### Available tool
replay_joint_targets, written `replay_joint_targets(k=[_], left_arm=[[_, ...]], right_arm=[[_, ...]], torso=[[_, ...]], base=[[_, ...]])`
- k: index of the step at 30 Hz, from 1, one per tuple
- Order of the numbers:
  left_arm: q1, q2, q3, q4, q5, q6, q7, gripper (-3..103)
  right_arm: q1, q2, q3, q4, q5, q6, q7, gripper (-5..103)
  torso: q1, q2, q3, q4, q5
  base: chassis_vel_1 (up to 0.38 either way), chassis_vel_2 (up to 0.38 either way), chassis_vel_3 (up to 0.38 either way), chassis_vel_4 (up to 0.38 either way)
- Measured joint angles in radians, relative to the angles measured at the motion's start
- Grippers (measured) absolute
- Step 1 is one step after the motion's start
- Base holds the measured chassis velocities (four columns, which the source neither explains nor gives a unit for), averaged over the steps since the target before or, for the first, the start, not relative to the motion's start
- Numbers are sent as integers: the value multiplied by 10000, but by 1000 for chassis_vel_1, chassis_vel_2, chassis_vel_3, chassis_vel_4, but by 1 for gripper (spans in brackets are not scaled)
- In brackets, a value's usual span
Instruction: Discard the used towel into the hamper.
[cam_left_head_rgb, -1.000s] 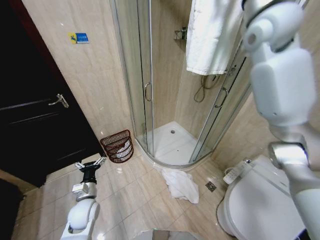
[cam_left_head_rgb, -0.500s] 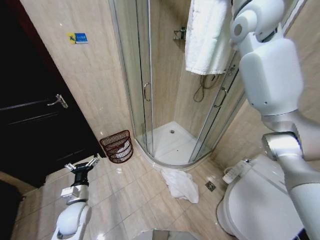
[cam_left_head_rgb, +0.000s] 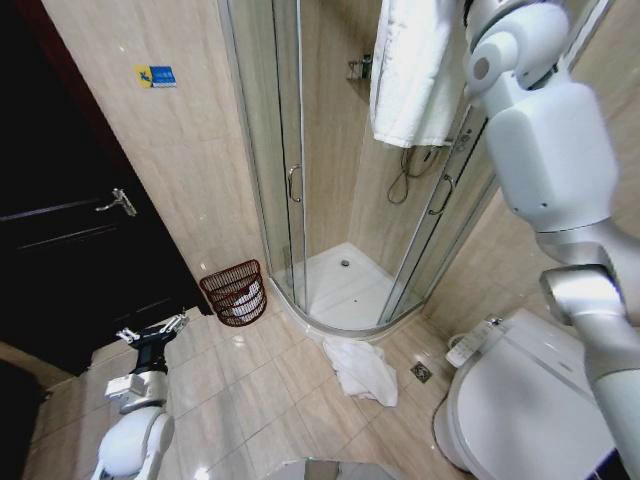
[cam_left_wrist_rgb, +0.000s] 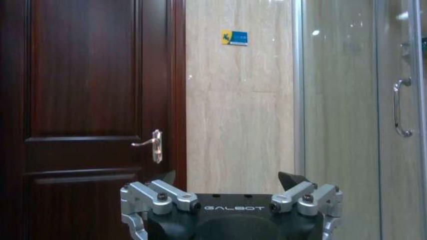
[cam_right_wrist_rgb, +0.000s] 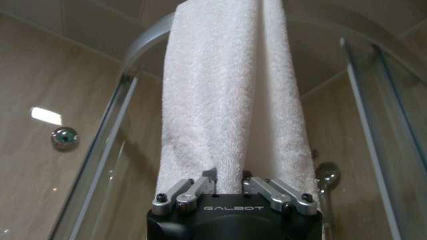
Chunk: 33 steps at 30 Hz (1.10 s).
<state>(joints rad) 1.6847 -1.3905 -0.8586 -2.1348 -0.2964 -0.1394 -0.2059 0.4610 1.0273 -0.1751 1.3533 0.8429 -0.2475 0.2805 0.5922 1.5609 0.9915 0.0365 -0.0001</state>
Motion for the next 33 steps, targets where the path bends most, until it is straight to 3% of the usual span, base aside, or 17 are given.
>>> replay_joint_targets(k=[6, 15, 33], left_arm=[[-56, -91, -15, -110, -21, 51, -5, 100], [-99, -170, 253, -168, 197, 39, 0, 100], [230, -227, 246, -161, 385, -199, -1, 100]], right_arm=[[301, -178, -508, -139, 318, 49, -230, 2], [-121, -514, -614, 405, 814, 54, -7, 2], [-2917, -1750, 609, 2741, 991, -73, 301, 2]], torso=[[0, 0, 0, 2, 1], [-1, 0, -1, 2, -1], [-2, 1, -1, 2, 0]], base=[[0, 0, 0, 0], [0, 0, 0, 0], [0, 0, 0, 0]])
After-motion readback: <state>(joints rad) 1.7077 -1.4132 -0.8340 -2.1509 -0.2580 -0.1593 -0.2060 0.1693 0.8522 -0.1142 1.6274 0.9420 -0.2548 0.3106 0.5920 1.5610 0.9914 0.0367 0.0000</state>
